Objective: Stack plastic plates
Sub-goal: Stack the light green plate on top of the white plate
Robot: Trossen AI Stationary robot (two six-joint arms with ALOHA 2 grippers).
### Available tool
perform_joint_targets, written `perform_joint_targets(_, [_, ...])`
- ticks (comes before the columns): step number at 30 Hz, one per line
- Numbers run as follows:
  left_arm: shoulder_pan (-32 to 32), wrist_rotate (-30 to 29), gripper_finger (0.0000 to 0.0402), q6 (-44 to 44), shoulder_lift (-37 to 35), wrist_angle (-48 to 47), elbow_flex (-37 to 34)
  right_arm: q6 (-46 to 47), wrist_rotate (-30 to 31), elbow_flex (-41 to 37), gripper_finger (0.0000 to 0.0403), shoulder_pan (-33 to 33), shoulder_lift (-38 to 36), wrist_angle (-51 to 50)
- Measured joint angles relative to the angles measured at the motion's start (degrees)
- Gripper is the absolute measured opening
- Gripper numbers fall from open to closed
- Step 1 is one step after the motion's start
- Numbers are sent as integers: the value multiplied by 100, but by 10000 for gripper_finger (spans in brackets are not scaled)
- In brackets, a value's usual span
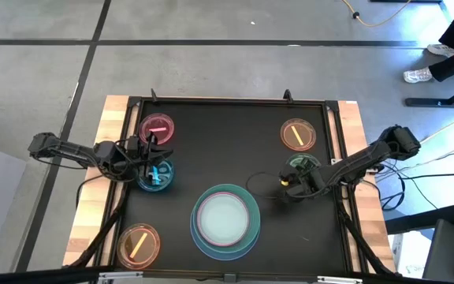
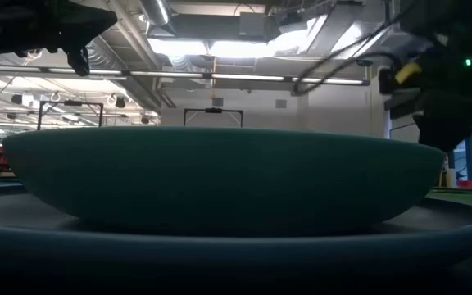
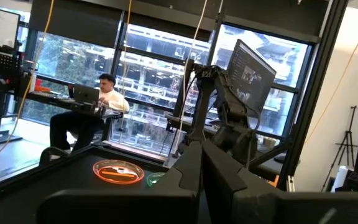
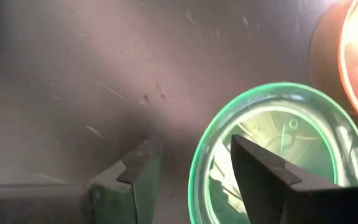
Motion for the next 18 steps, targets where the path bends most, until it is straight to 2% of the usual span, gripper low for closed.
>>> perform_joint_targets(12, [0, -12, 7, 0, 0, -3, 0, 89, -161, -153, 179, -507, 730, 131])
perform_joint_targets(15, [0, -28, 7, 0, 0, -5, 0, 89, -204, -137, 157, -588, 836, 160])
perform_joint_targets(18, [0, -28, 7, 0, 0, -15, 0, 87, -228, -126, 116, -594, 884, 200])
